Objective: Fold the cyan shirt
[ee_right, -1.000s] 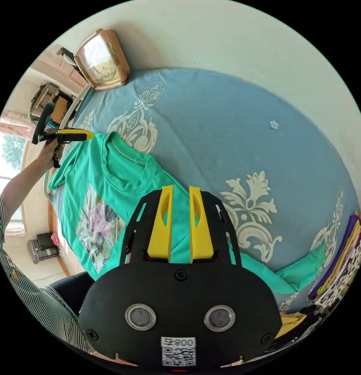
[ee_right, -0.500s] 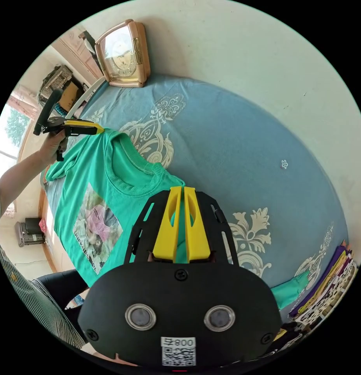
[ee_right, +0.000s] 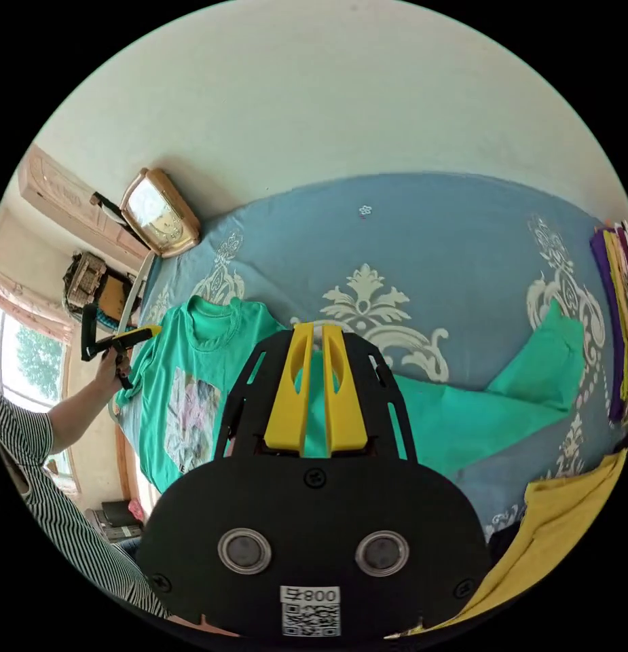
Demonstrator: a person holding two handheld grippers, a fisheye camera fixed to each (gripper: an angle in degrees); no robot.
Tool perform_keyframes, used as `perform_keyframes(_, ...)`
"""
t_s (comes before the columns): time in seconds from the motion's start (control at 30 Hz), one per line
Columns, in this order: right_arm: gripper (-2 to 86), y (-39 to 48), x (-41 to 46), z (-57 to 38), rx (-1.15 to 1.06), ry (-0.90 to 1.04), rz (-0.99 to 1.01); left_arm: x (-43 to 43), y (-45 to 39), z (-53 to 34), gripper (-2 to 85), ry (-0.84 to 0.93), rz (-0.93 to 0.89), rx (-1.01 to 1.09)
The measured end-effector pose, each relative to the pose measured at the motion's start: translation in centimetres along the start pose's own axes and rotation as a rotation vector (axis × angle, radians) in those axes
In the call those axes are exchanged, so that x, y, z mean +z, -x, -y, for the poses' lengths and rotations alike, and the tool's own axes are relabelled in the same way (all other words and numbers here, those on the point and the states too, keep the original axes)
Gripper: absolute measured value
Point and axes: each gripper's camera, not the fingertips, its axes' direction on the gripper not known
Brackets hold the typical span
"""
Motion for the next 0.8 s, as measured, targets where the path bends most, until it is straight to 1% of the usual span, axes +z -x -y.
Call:
perform_keyframes(0.13,3.7,-6.1,-2.2,-8.4,0.211,-0.037,-0.034,6.7,-6.0,-0.8,1.5,0.115,-0.101,0.142)
perform_keyframes(0.23,4.8,-10.5,-2.8,-12.8,0.361,-0.043,-0.05,12.4,-11.2,-0.5,2.0,0.19,-0.192,0.26)
perform_keyframes(0.3,5.8,-12.8,-3.7,-14.2,0.416,-0.082,-0.076,16.3,-15.6,0.4,2.3,0.232,-0.247,0.367)
perform_keyframes(0.4,7.1,-16.8,-5.4,-14.8,0.494,-0.127,-0.186,20.2,-20.8,1.6,2.4,0.237,-0.284,0.489)
perform_keyframes(0.5,8.1,-21.0,-7.3,-14.4,0.556,-0.202,-0.228,23.7,-25.6,2.5,2.5,0.235,-0.292,0.583)
perform_keyframes(0.6,8.4,-24.7,-7.3,-13.9,0.599,-0.201,-0.299,27.1,-29.3,3.3,2.5,0.243,-0.326,0.625)
perform_keyframes(0.7,7.8,-28.2,-5.3,-13.6,0.628,-0.134,-0.245,30.4,-32.4,3.7,2.7,0.251,-0.342,0.639)
perform_keyframes(0.8,4.9,-30.2,-4.1,-14.7,0.651,-0.137,-0.195,33.5,-35.0,4.3,3.1,0.263,-0.357,0.64)
